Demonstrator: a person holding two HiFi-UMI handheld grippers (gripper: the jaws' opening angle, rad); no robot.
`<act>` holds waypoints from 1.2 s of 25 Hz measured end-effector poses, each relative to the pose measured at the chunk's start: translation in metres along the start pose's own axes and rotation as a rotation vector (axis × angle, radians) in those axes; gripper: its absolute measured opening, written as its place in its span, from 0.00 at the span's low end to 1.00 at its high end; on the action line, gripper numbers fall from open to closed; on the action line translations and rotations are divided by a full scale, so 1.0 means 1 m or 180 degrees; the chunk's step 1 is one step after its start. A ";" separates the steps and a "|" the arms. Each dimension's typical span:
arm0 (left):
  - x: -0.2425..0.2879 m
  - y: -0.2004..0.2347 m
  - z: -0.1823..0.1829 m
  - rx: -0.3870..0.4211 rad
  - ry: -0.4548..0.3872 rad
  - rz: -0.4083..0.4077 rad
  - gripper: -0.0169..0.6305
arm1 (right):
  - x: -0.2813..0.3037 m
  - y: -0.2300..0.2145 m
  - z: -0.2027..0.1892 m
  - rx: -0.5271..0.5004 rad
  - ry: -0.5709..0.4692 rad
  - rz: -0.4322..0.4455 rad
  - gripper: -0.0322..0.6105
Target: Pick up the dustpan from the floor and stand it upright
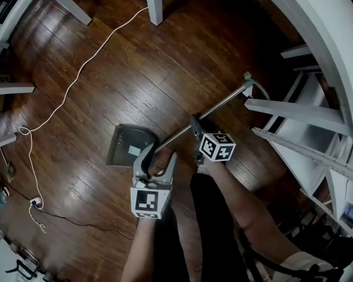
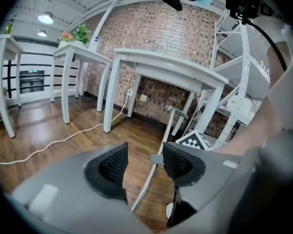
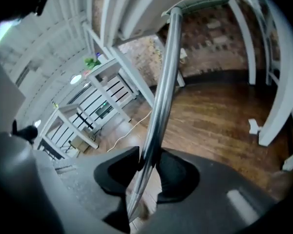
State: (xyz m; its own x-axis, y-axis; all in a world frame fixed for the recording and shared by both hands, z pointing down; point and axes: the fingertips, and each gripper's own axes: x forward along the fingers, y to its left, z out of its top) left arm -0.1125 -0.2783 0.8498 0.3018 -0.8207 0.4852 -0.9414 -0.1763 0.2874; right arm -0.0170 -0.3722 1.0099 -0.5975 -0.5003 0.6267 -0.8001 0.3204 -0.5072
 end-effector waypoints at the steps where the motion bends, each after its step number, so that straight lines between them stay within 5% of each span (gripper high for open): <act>1: -0.011 0.002 0.008 -0.0012 -0.0039 0.0048 0.40 | -0.006 0.019 0.003 -0.0223 -0.0003 0.0022 0.19; 8: -0.099 0.038 0.015 -0.0215 -0.0176 0.0465 0.39 | -0.040 0.136 -0.020 -0.1579 0.0008 0.0347 0.19; 12: -0.145 0.064 -0.005 -0.0337 -0.0203 0.0675 0.39 | -0.063 0.173 -0.046 -0.2006 -0.0032 0.0396 0.18; 25: -0.218 0.090 -0.024 -0.0435 -0.0127 0.0674 0.39 | -0.107 0.201 -0.111 -0.1990 0.0245 0.0097 0.16; 30: -0.223 0.087 -0.016 -0.0388 -0.0135 0.0609 0.39 | -0.106 0.191 -0.169 -0.1922 0.0498 0.0277 0.38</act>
State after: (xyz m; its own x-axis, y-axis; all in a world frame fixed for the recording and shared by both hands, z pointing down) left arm -0.2591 -0.1023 0.7794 0.1104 -0.8555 0.5060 -0.9550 0.0497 0.2925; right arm -0.1154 -0.1220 0.9468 -0.6258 -0.3429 0.7006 -0.6097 0.7752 -0.1652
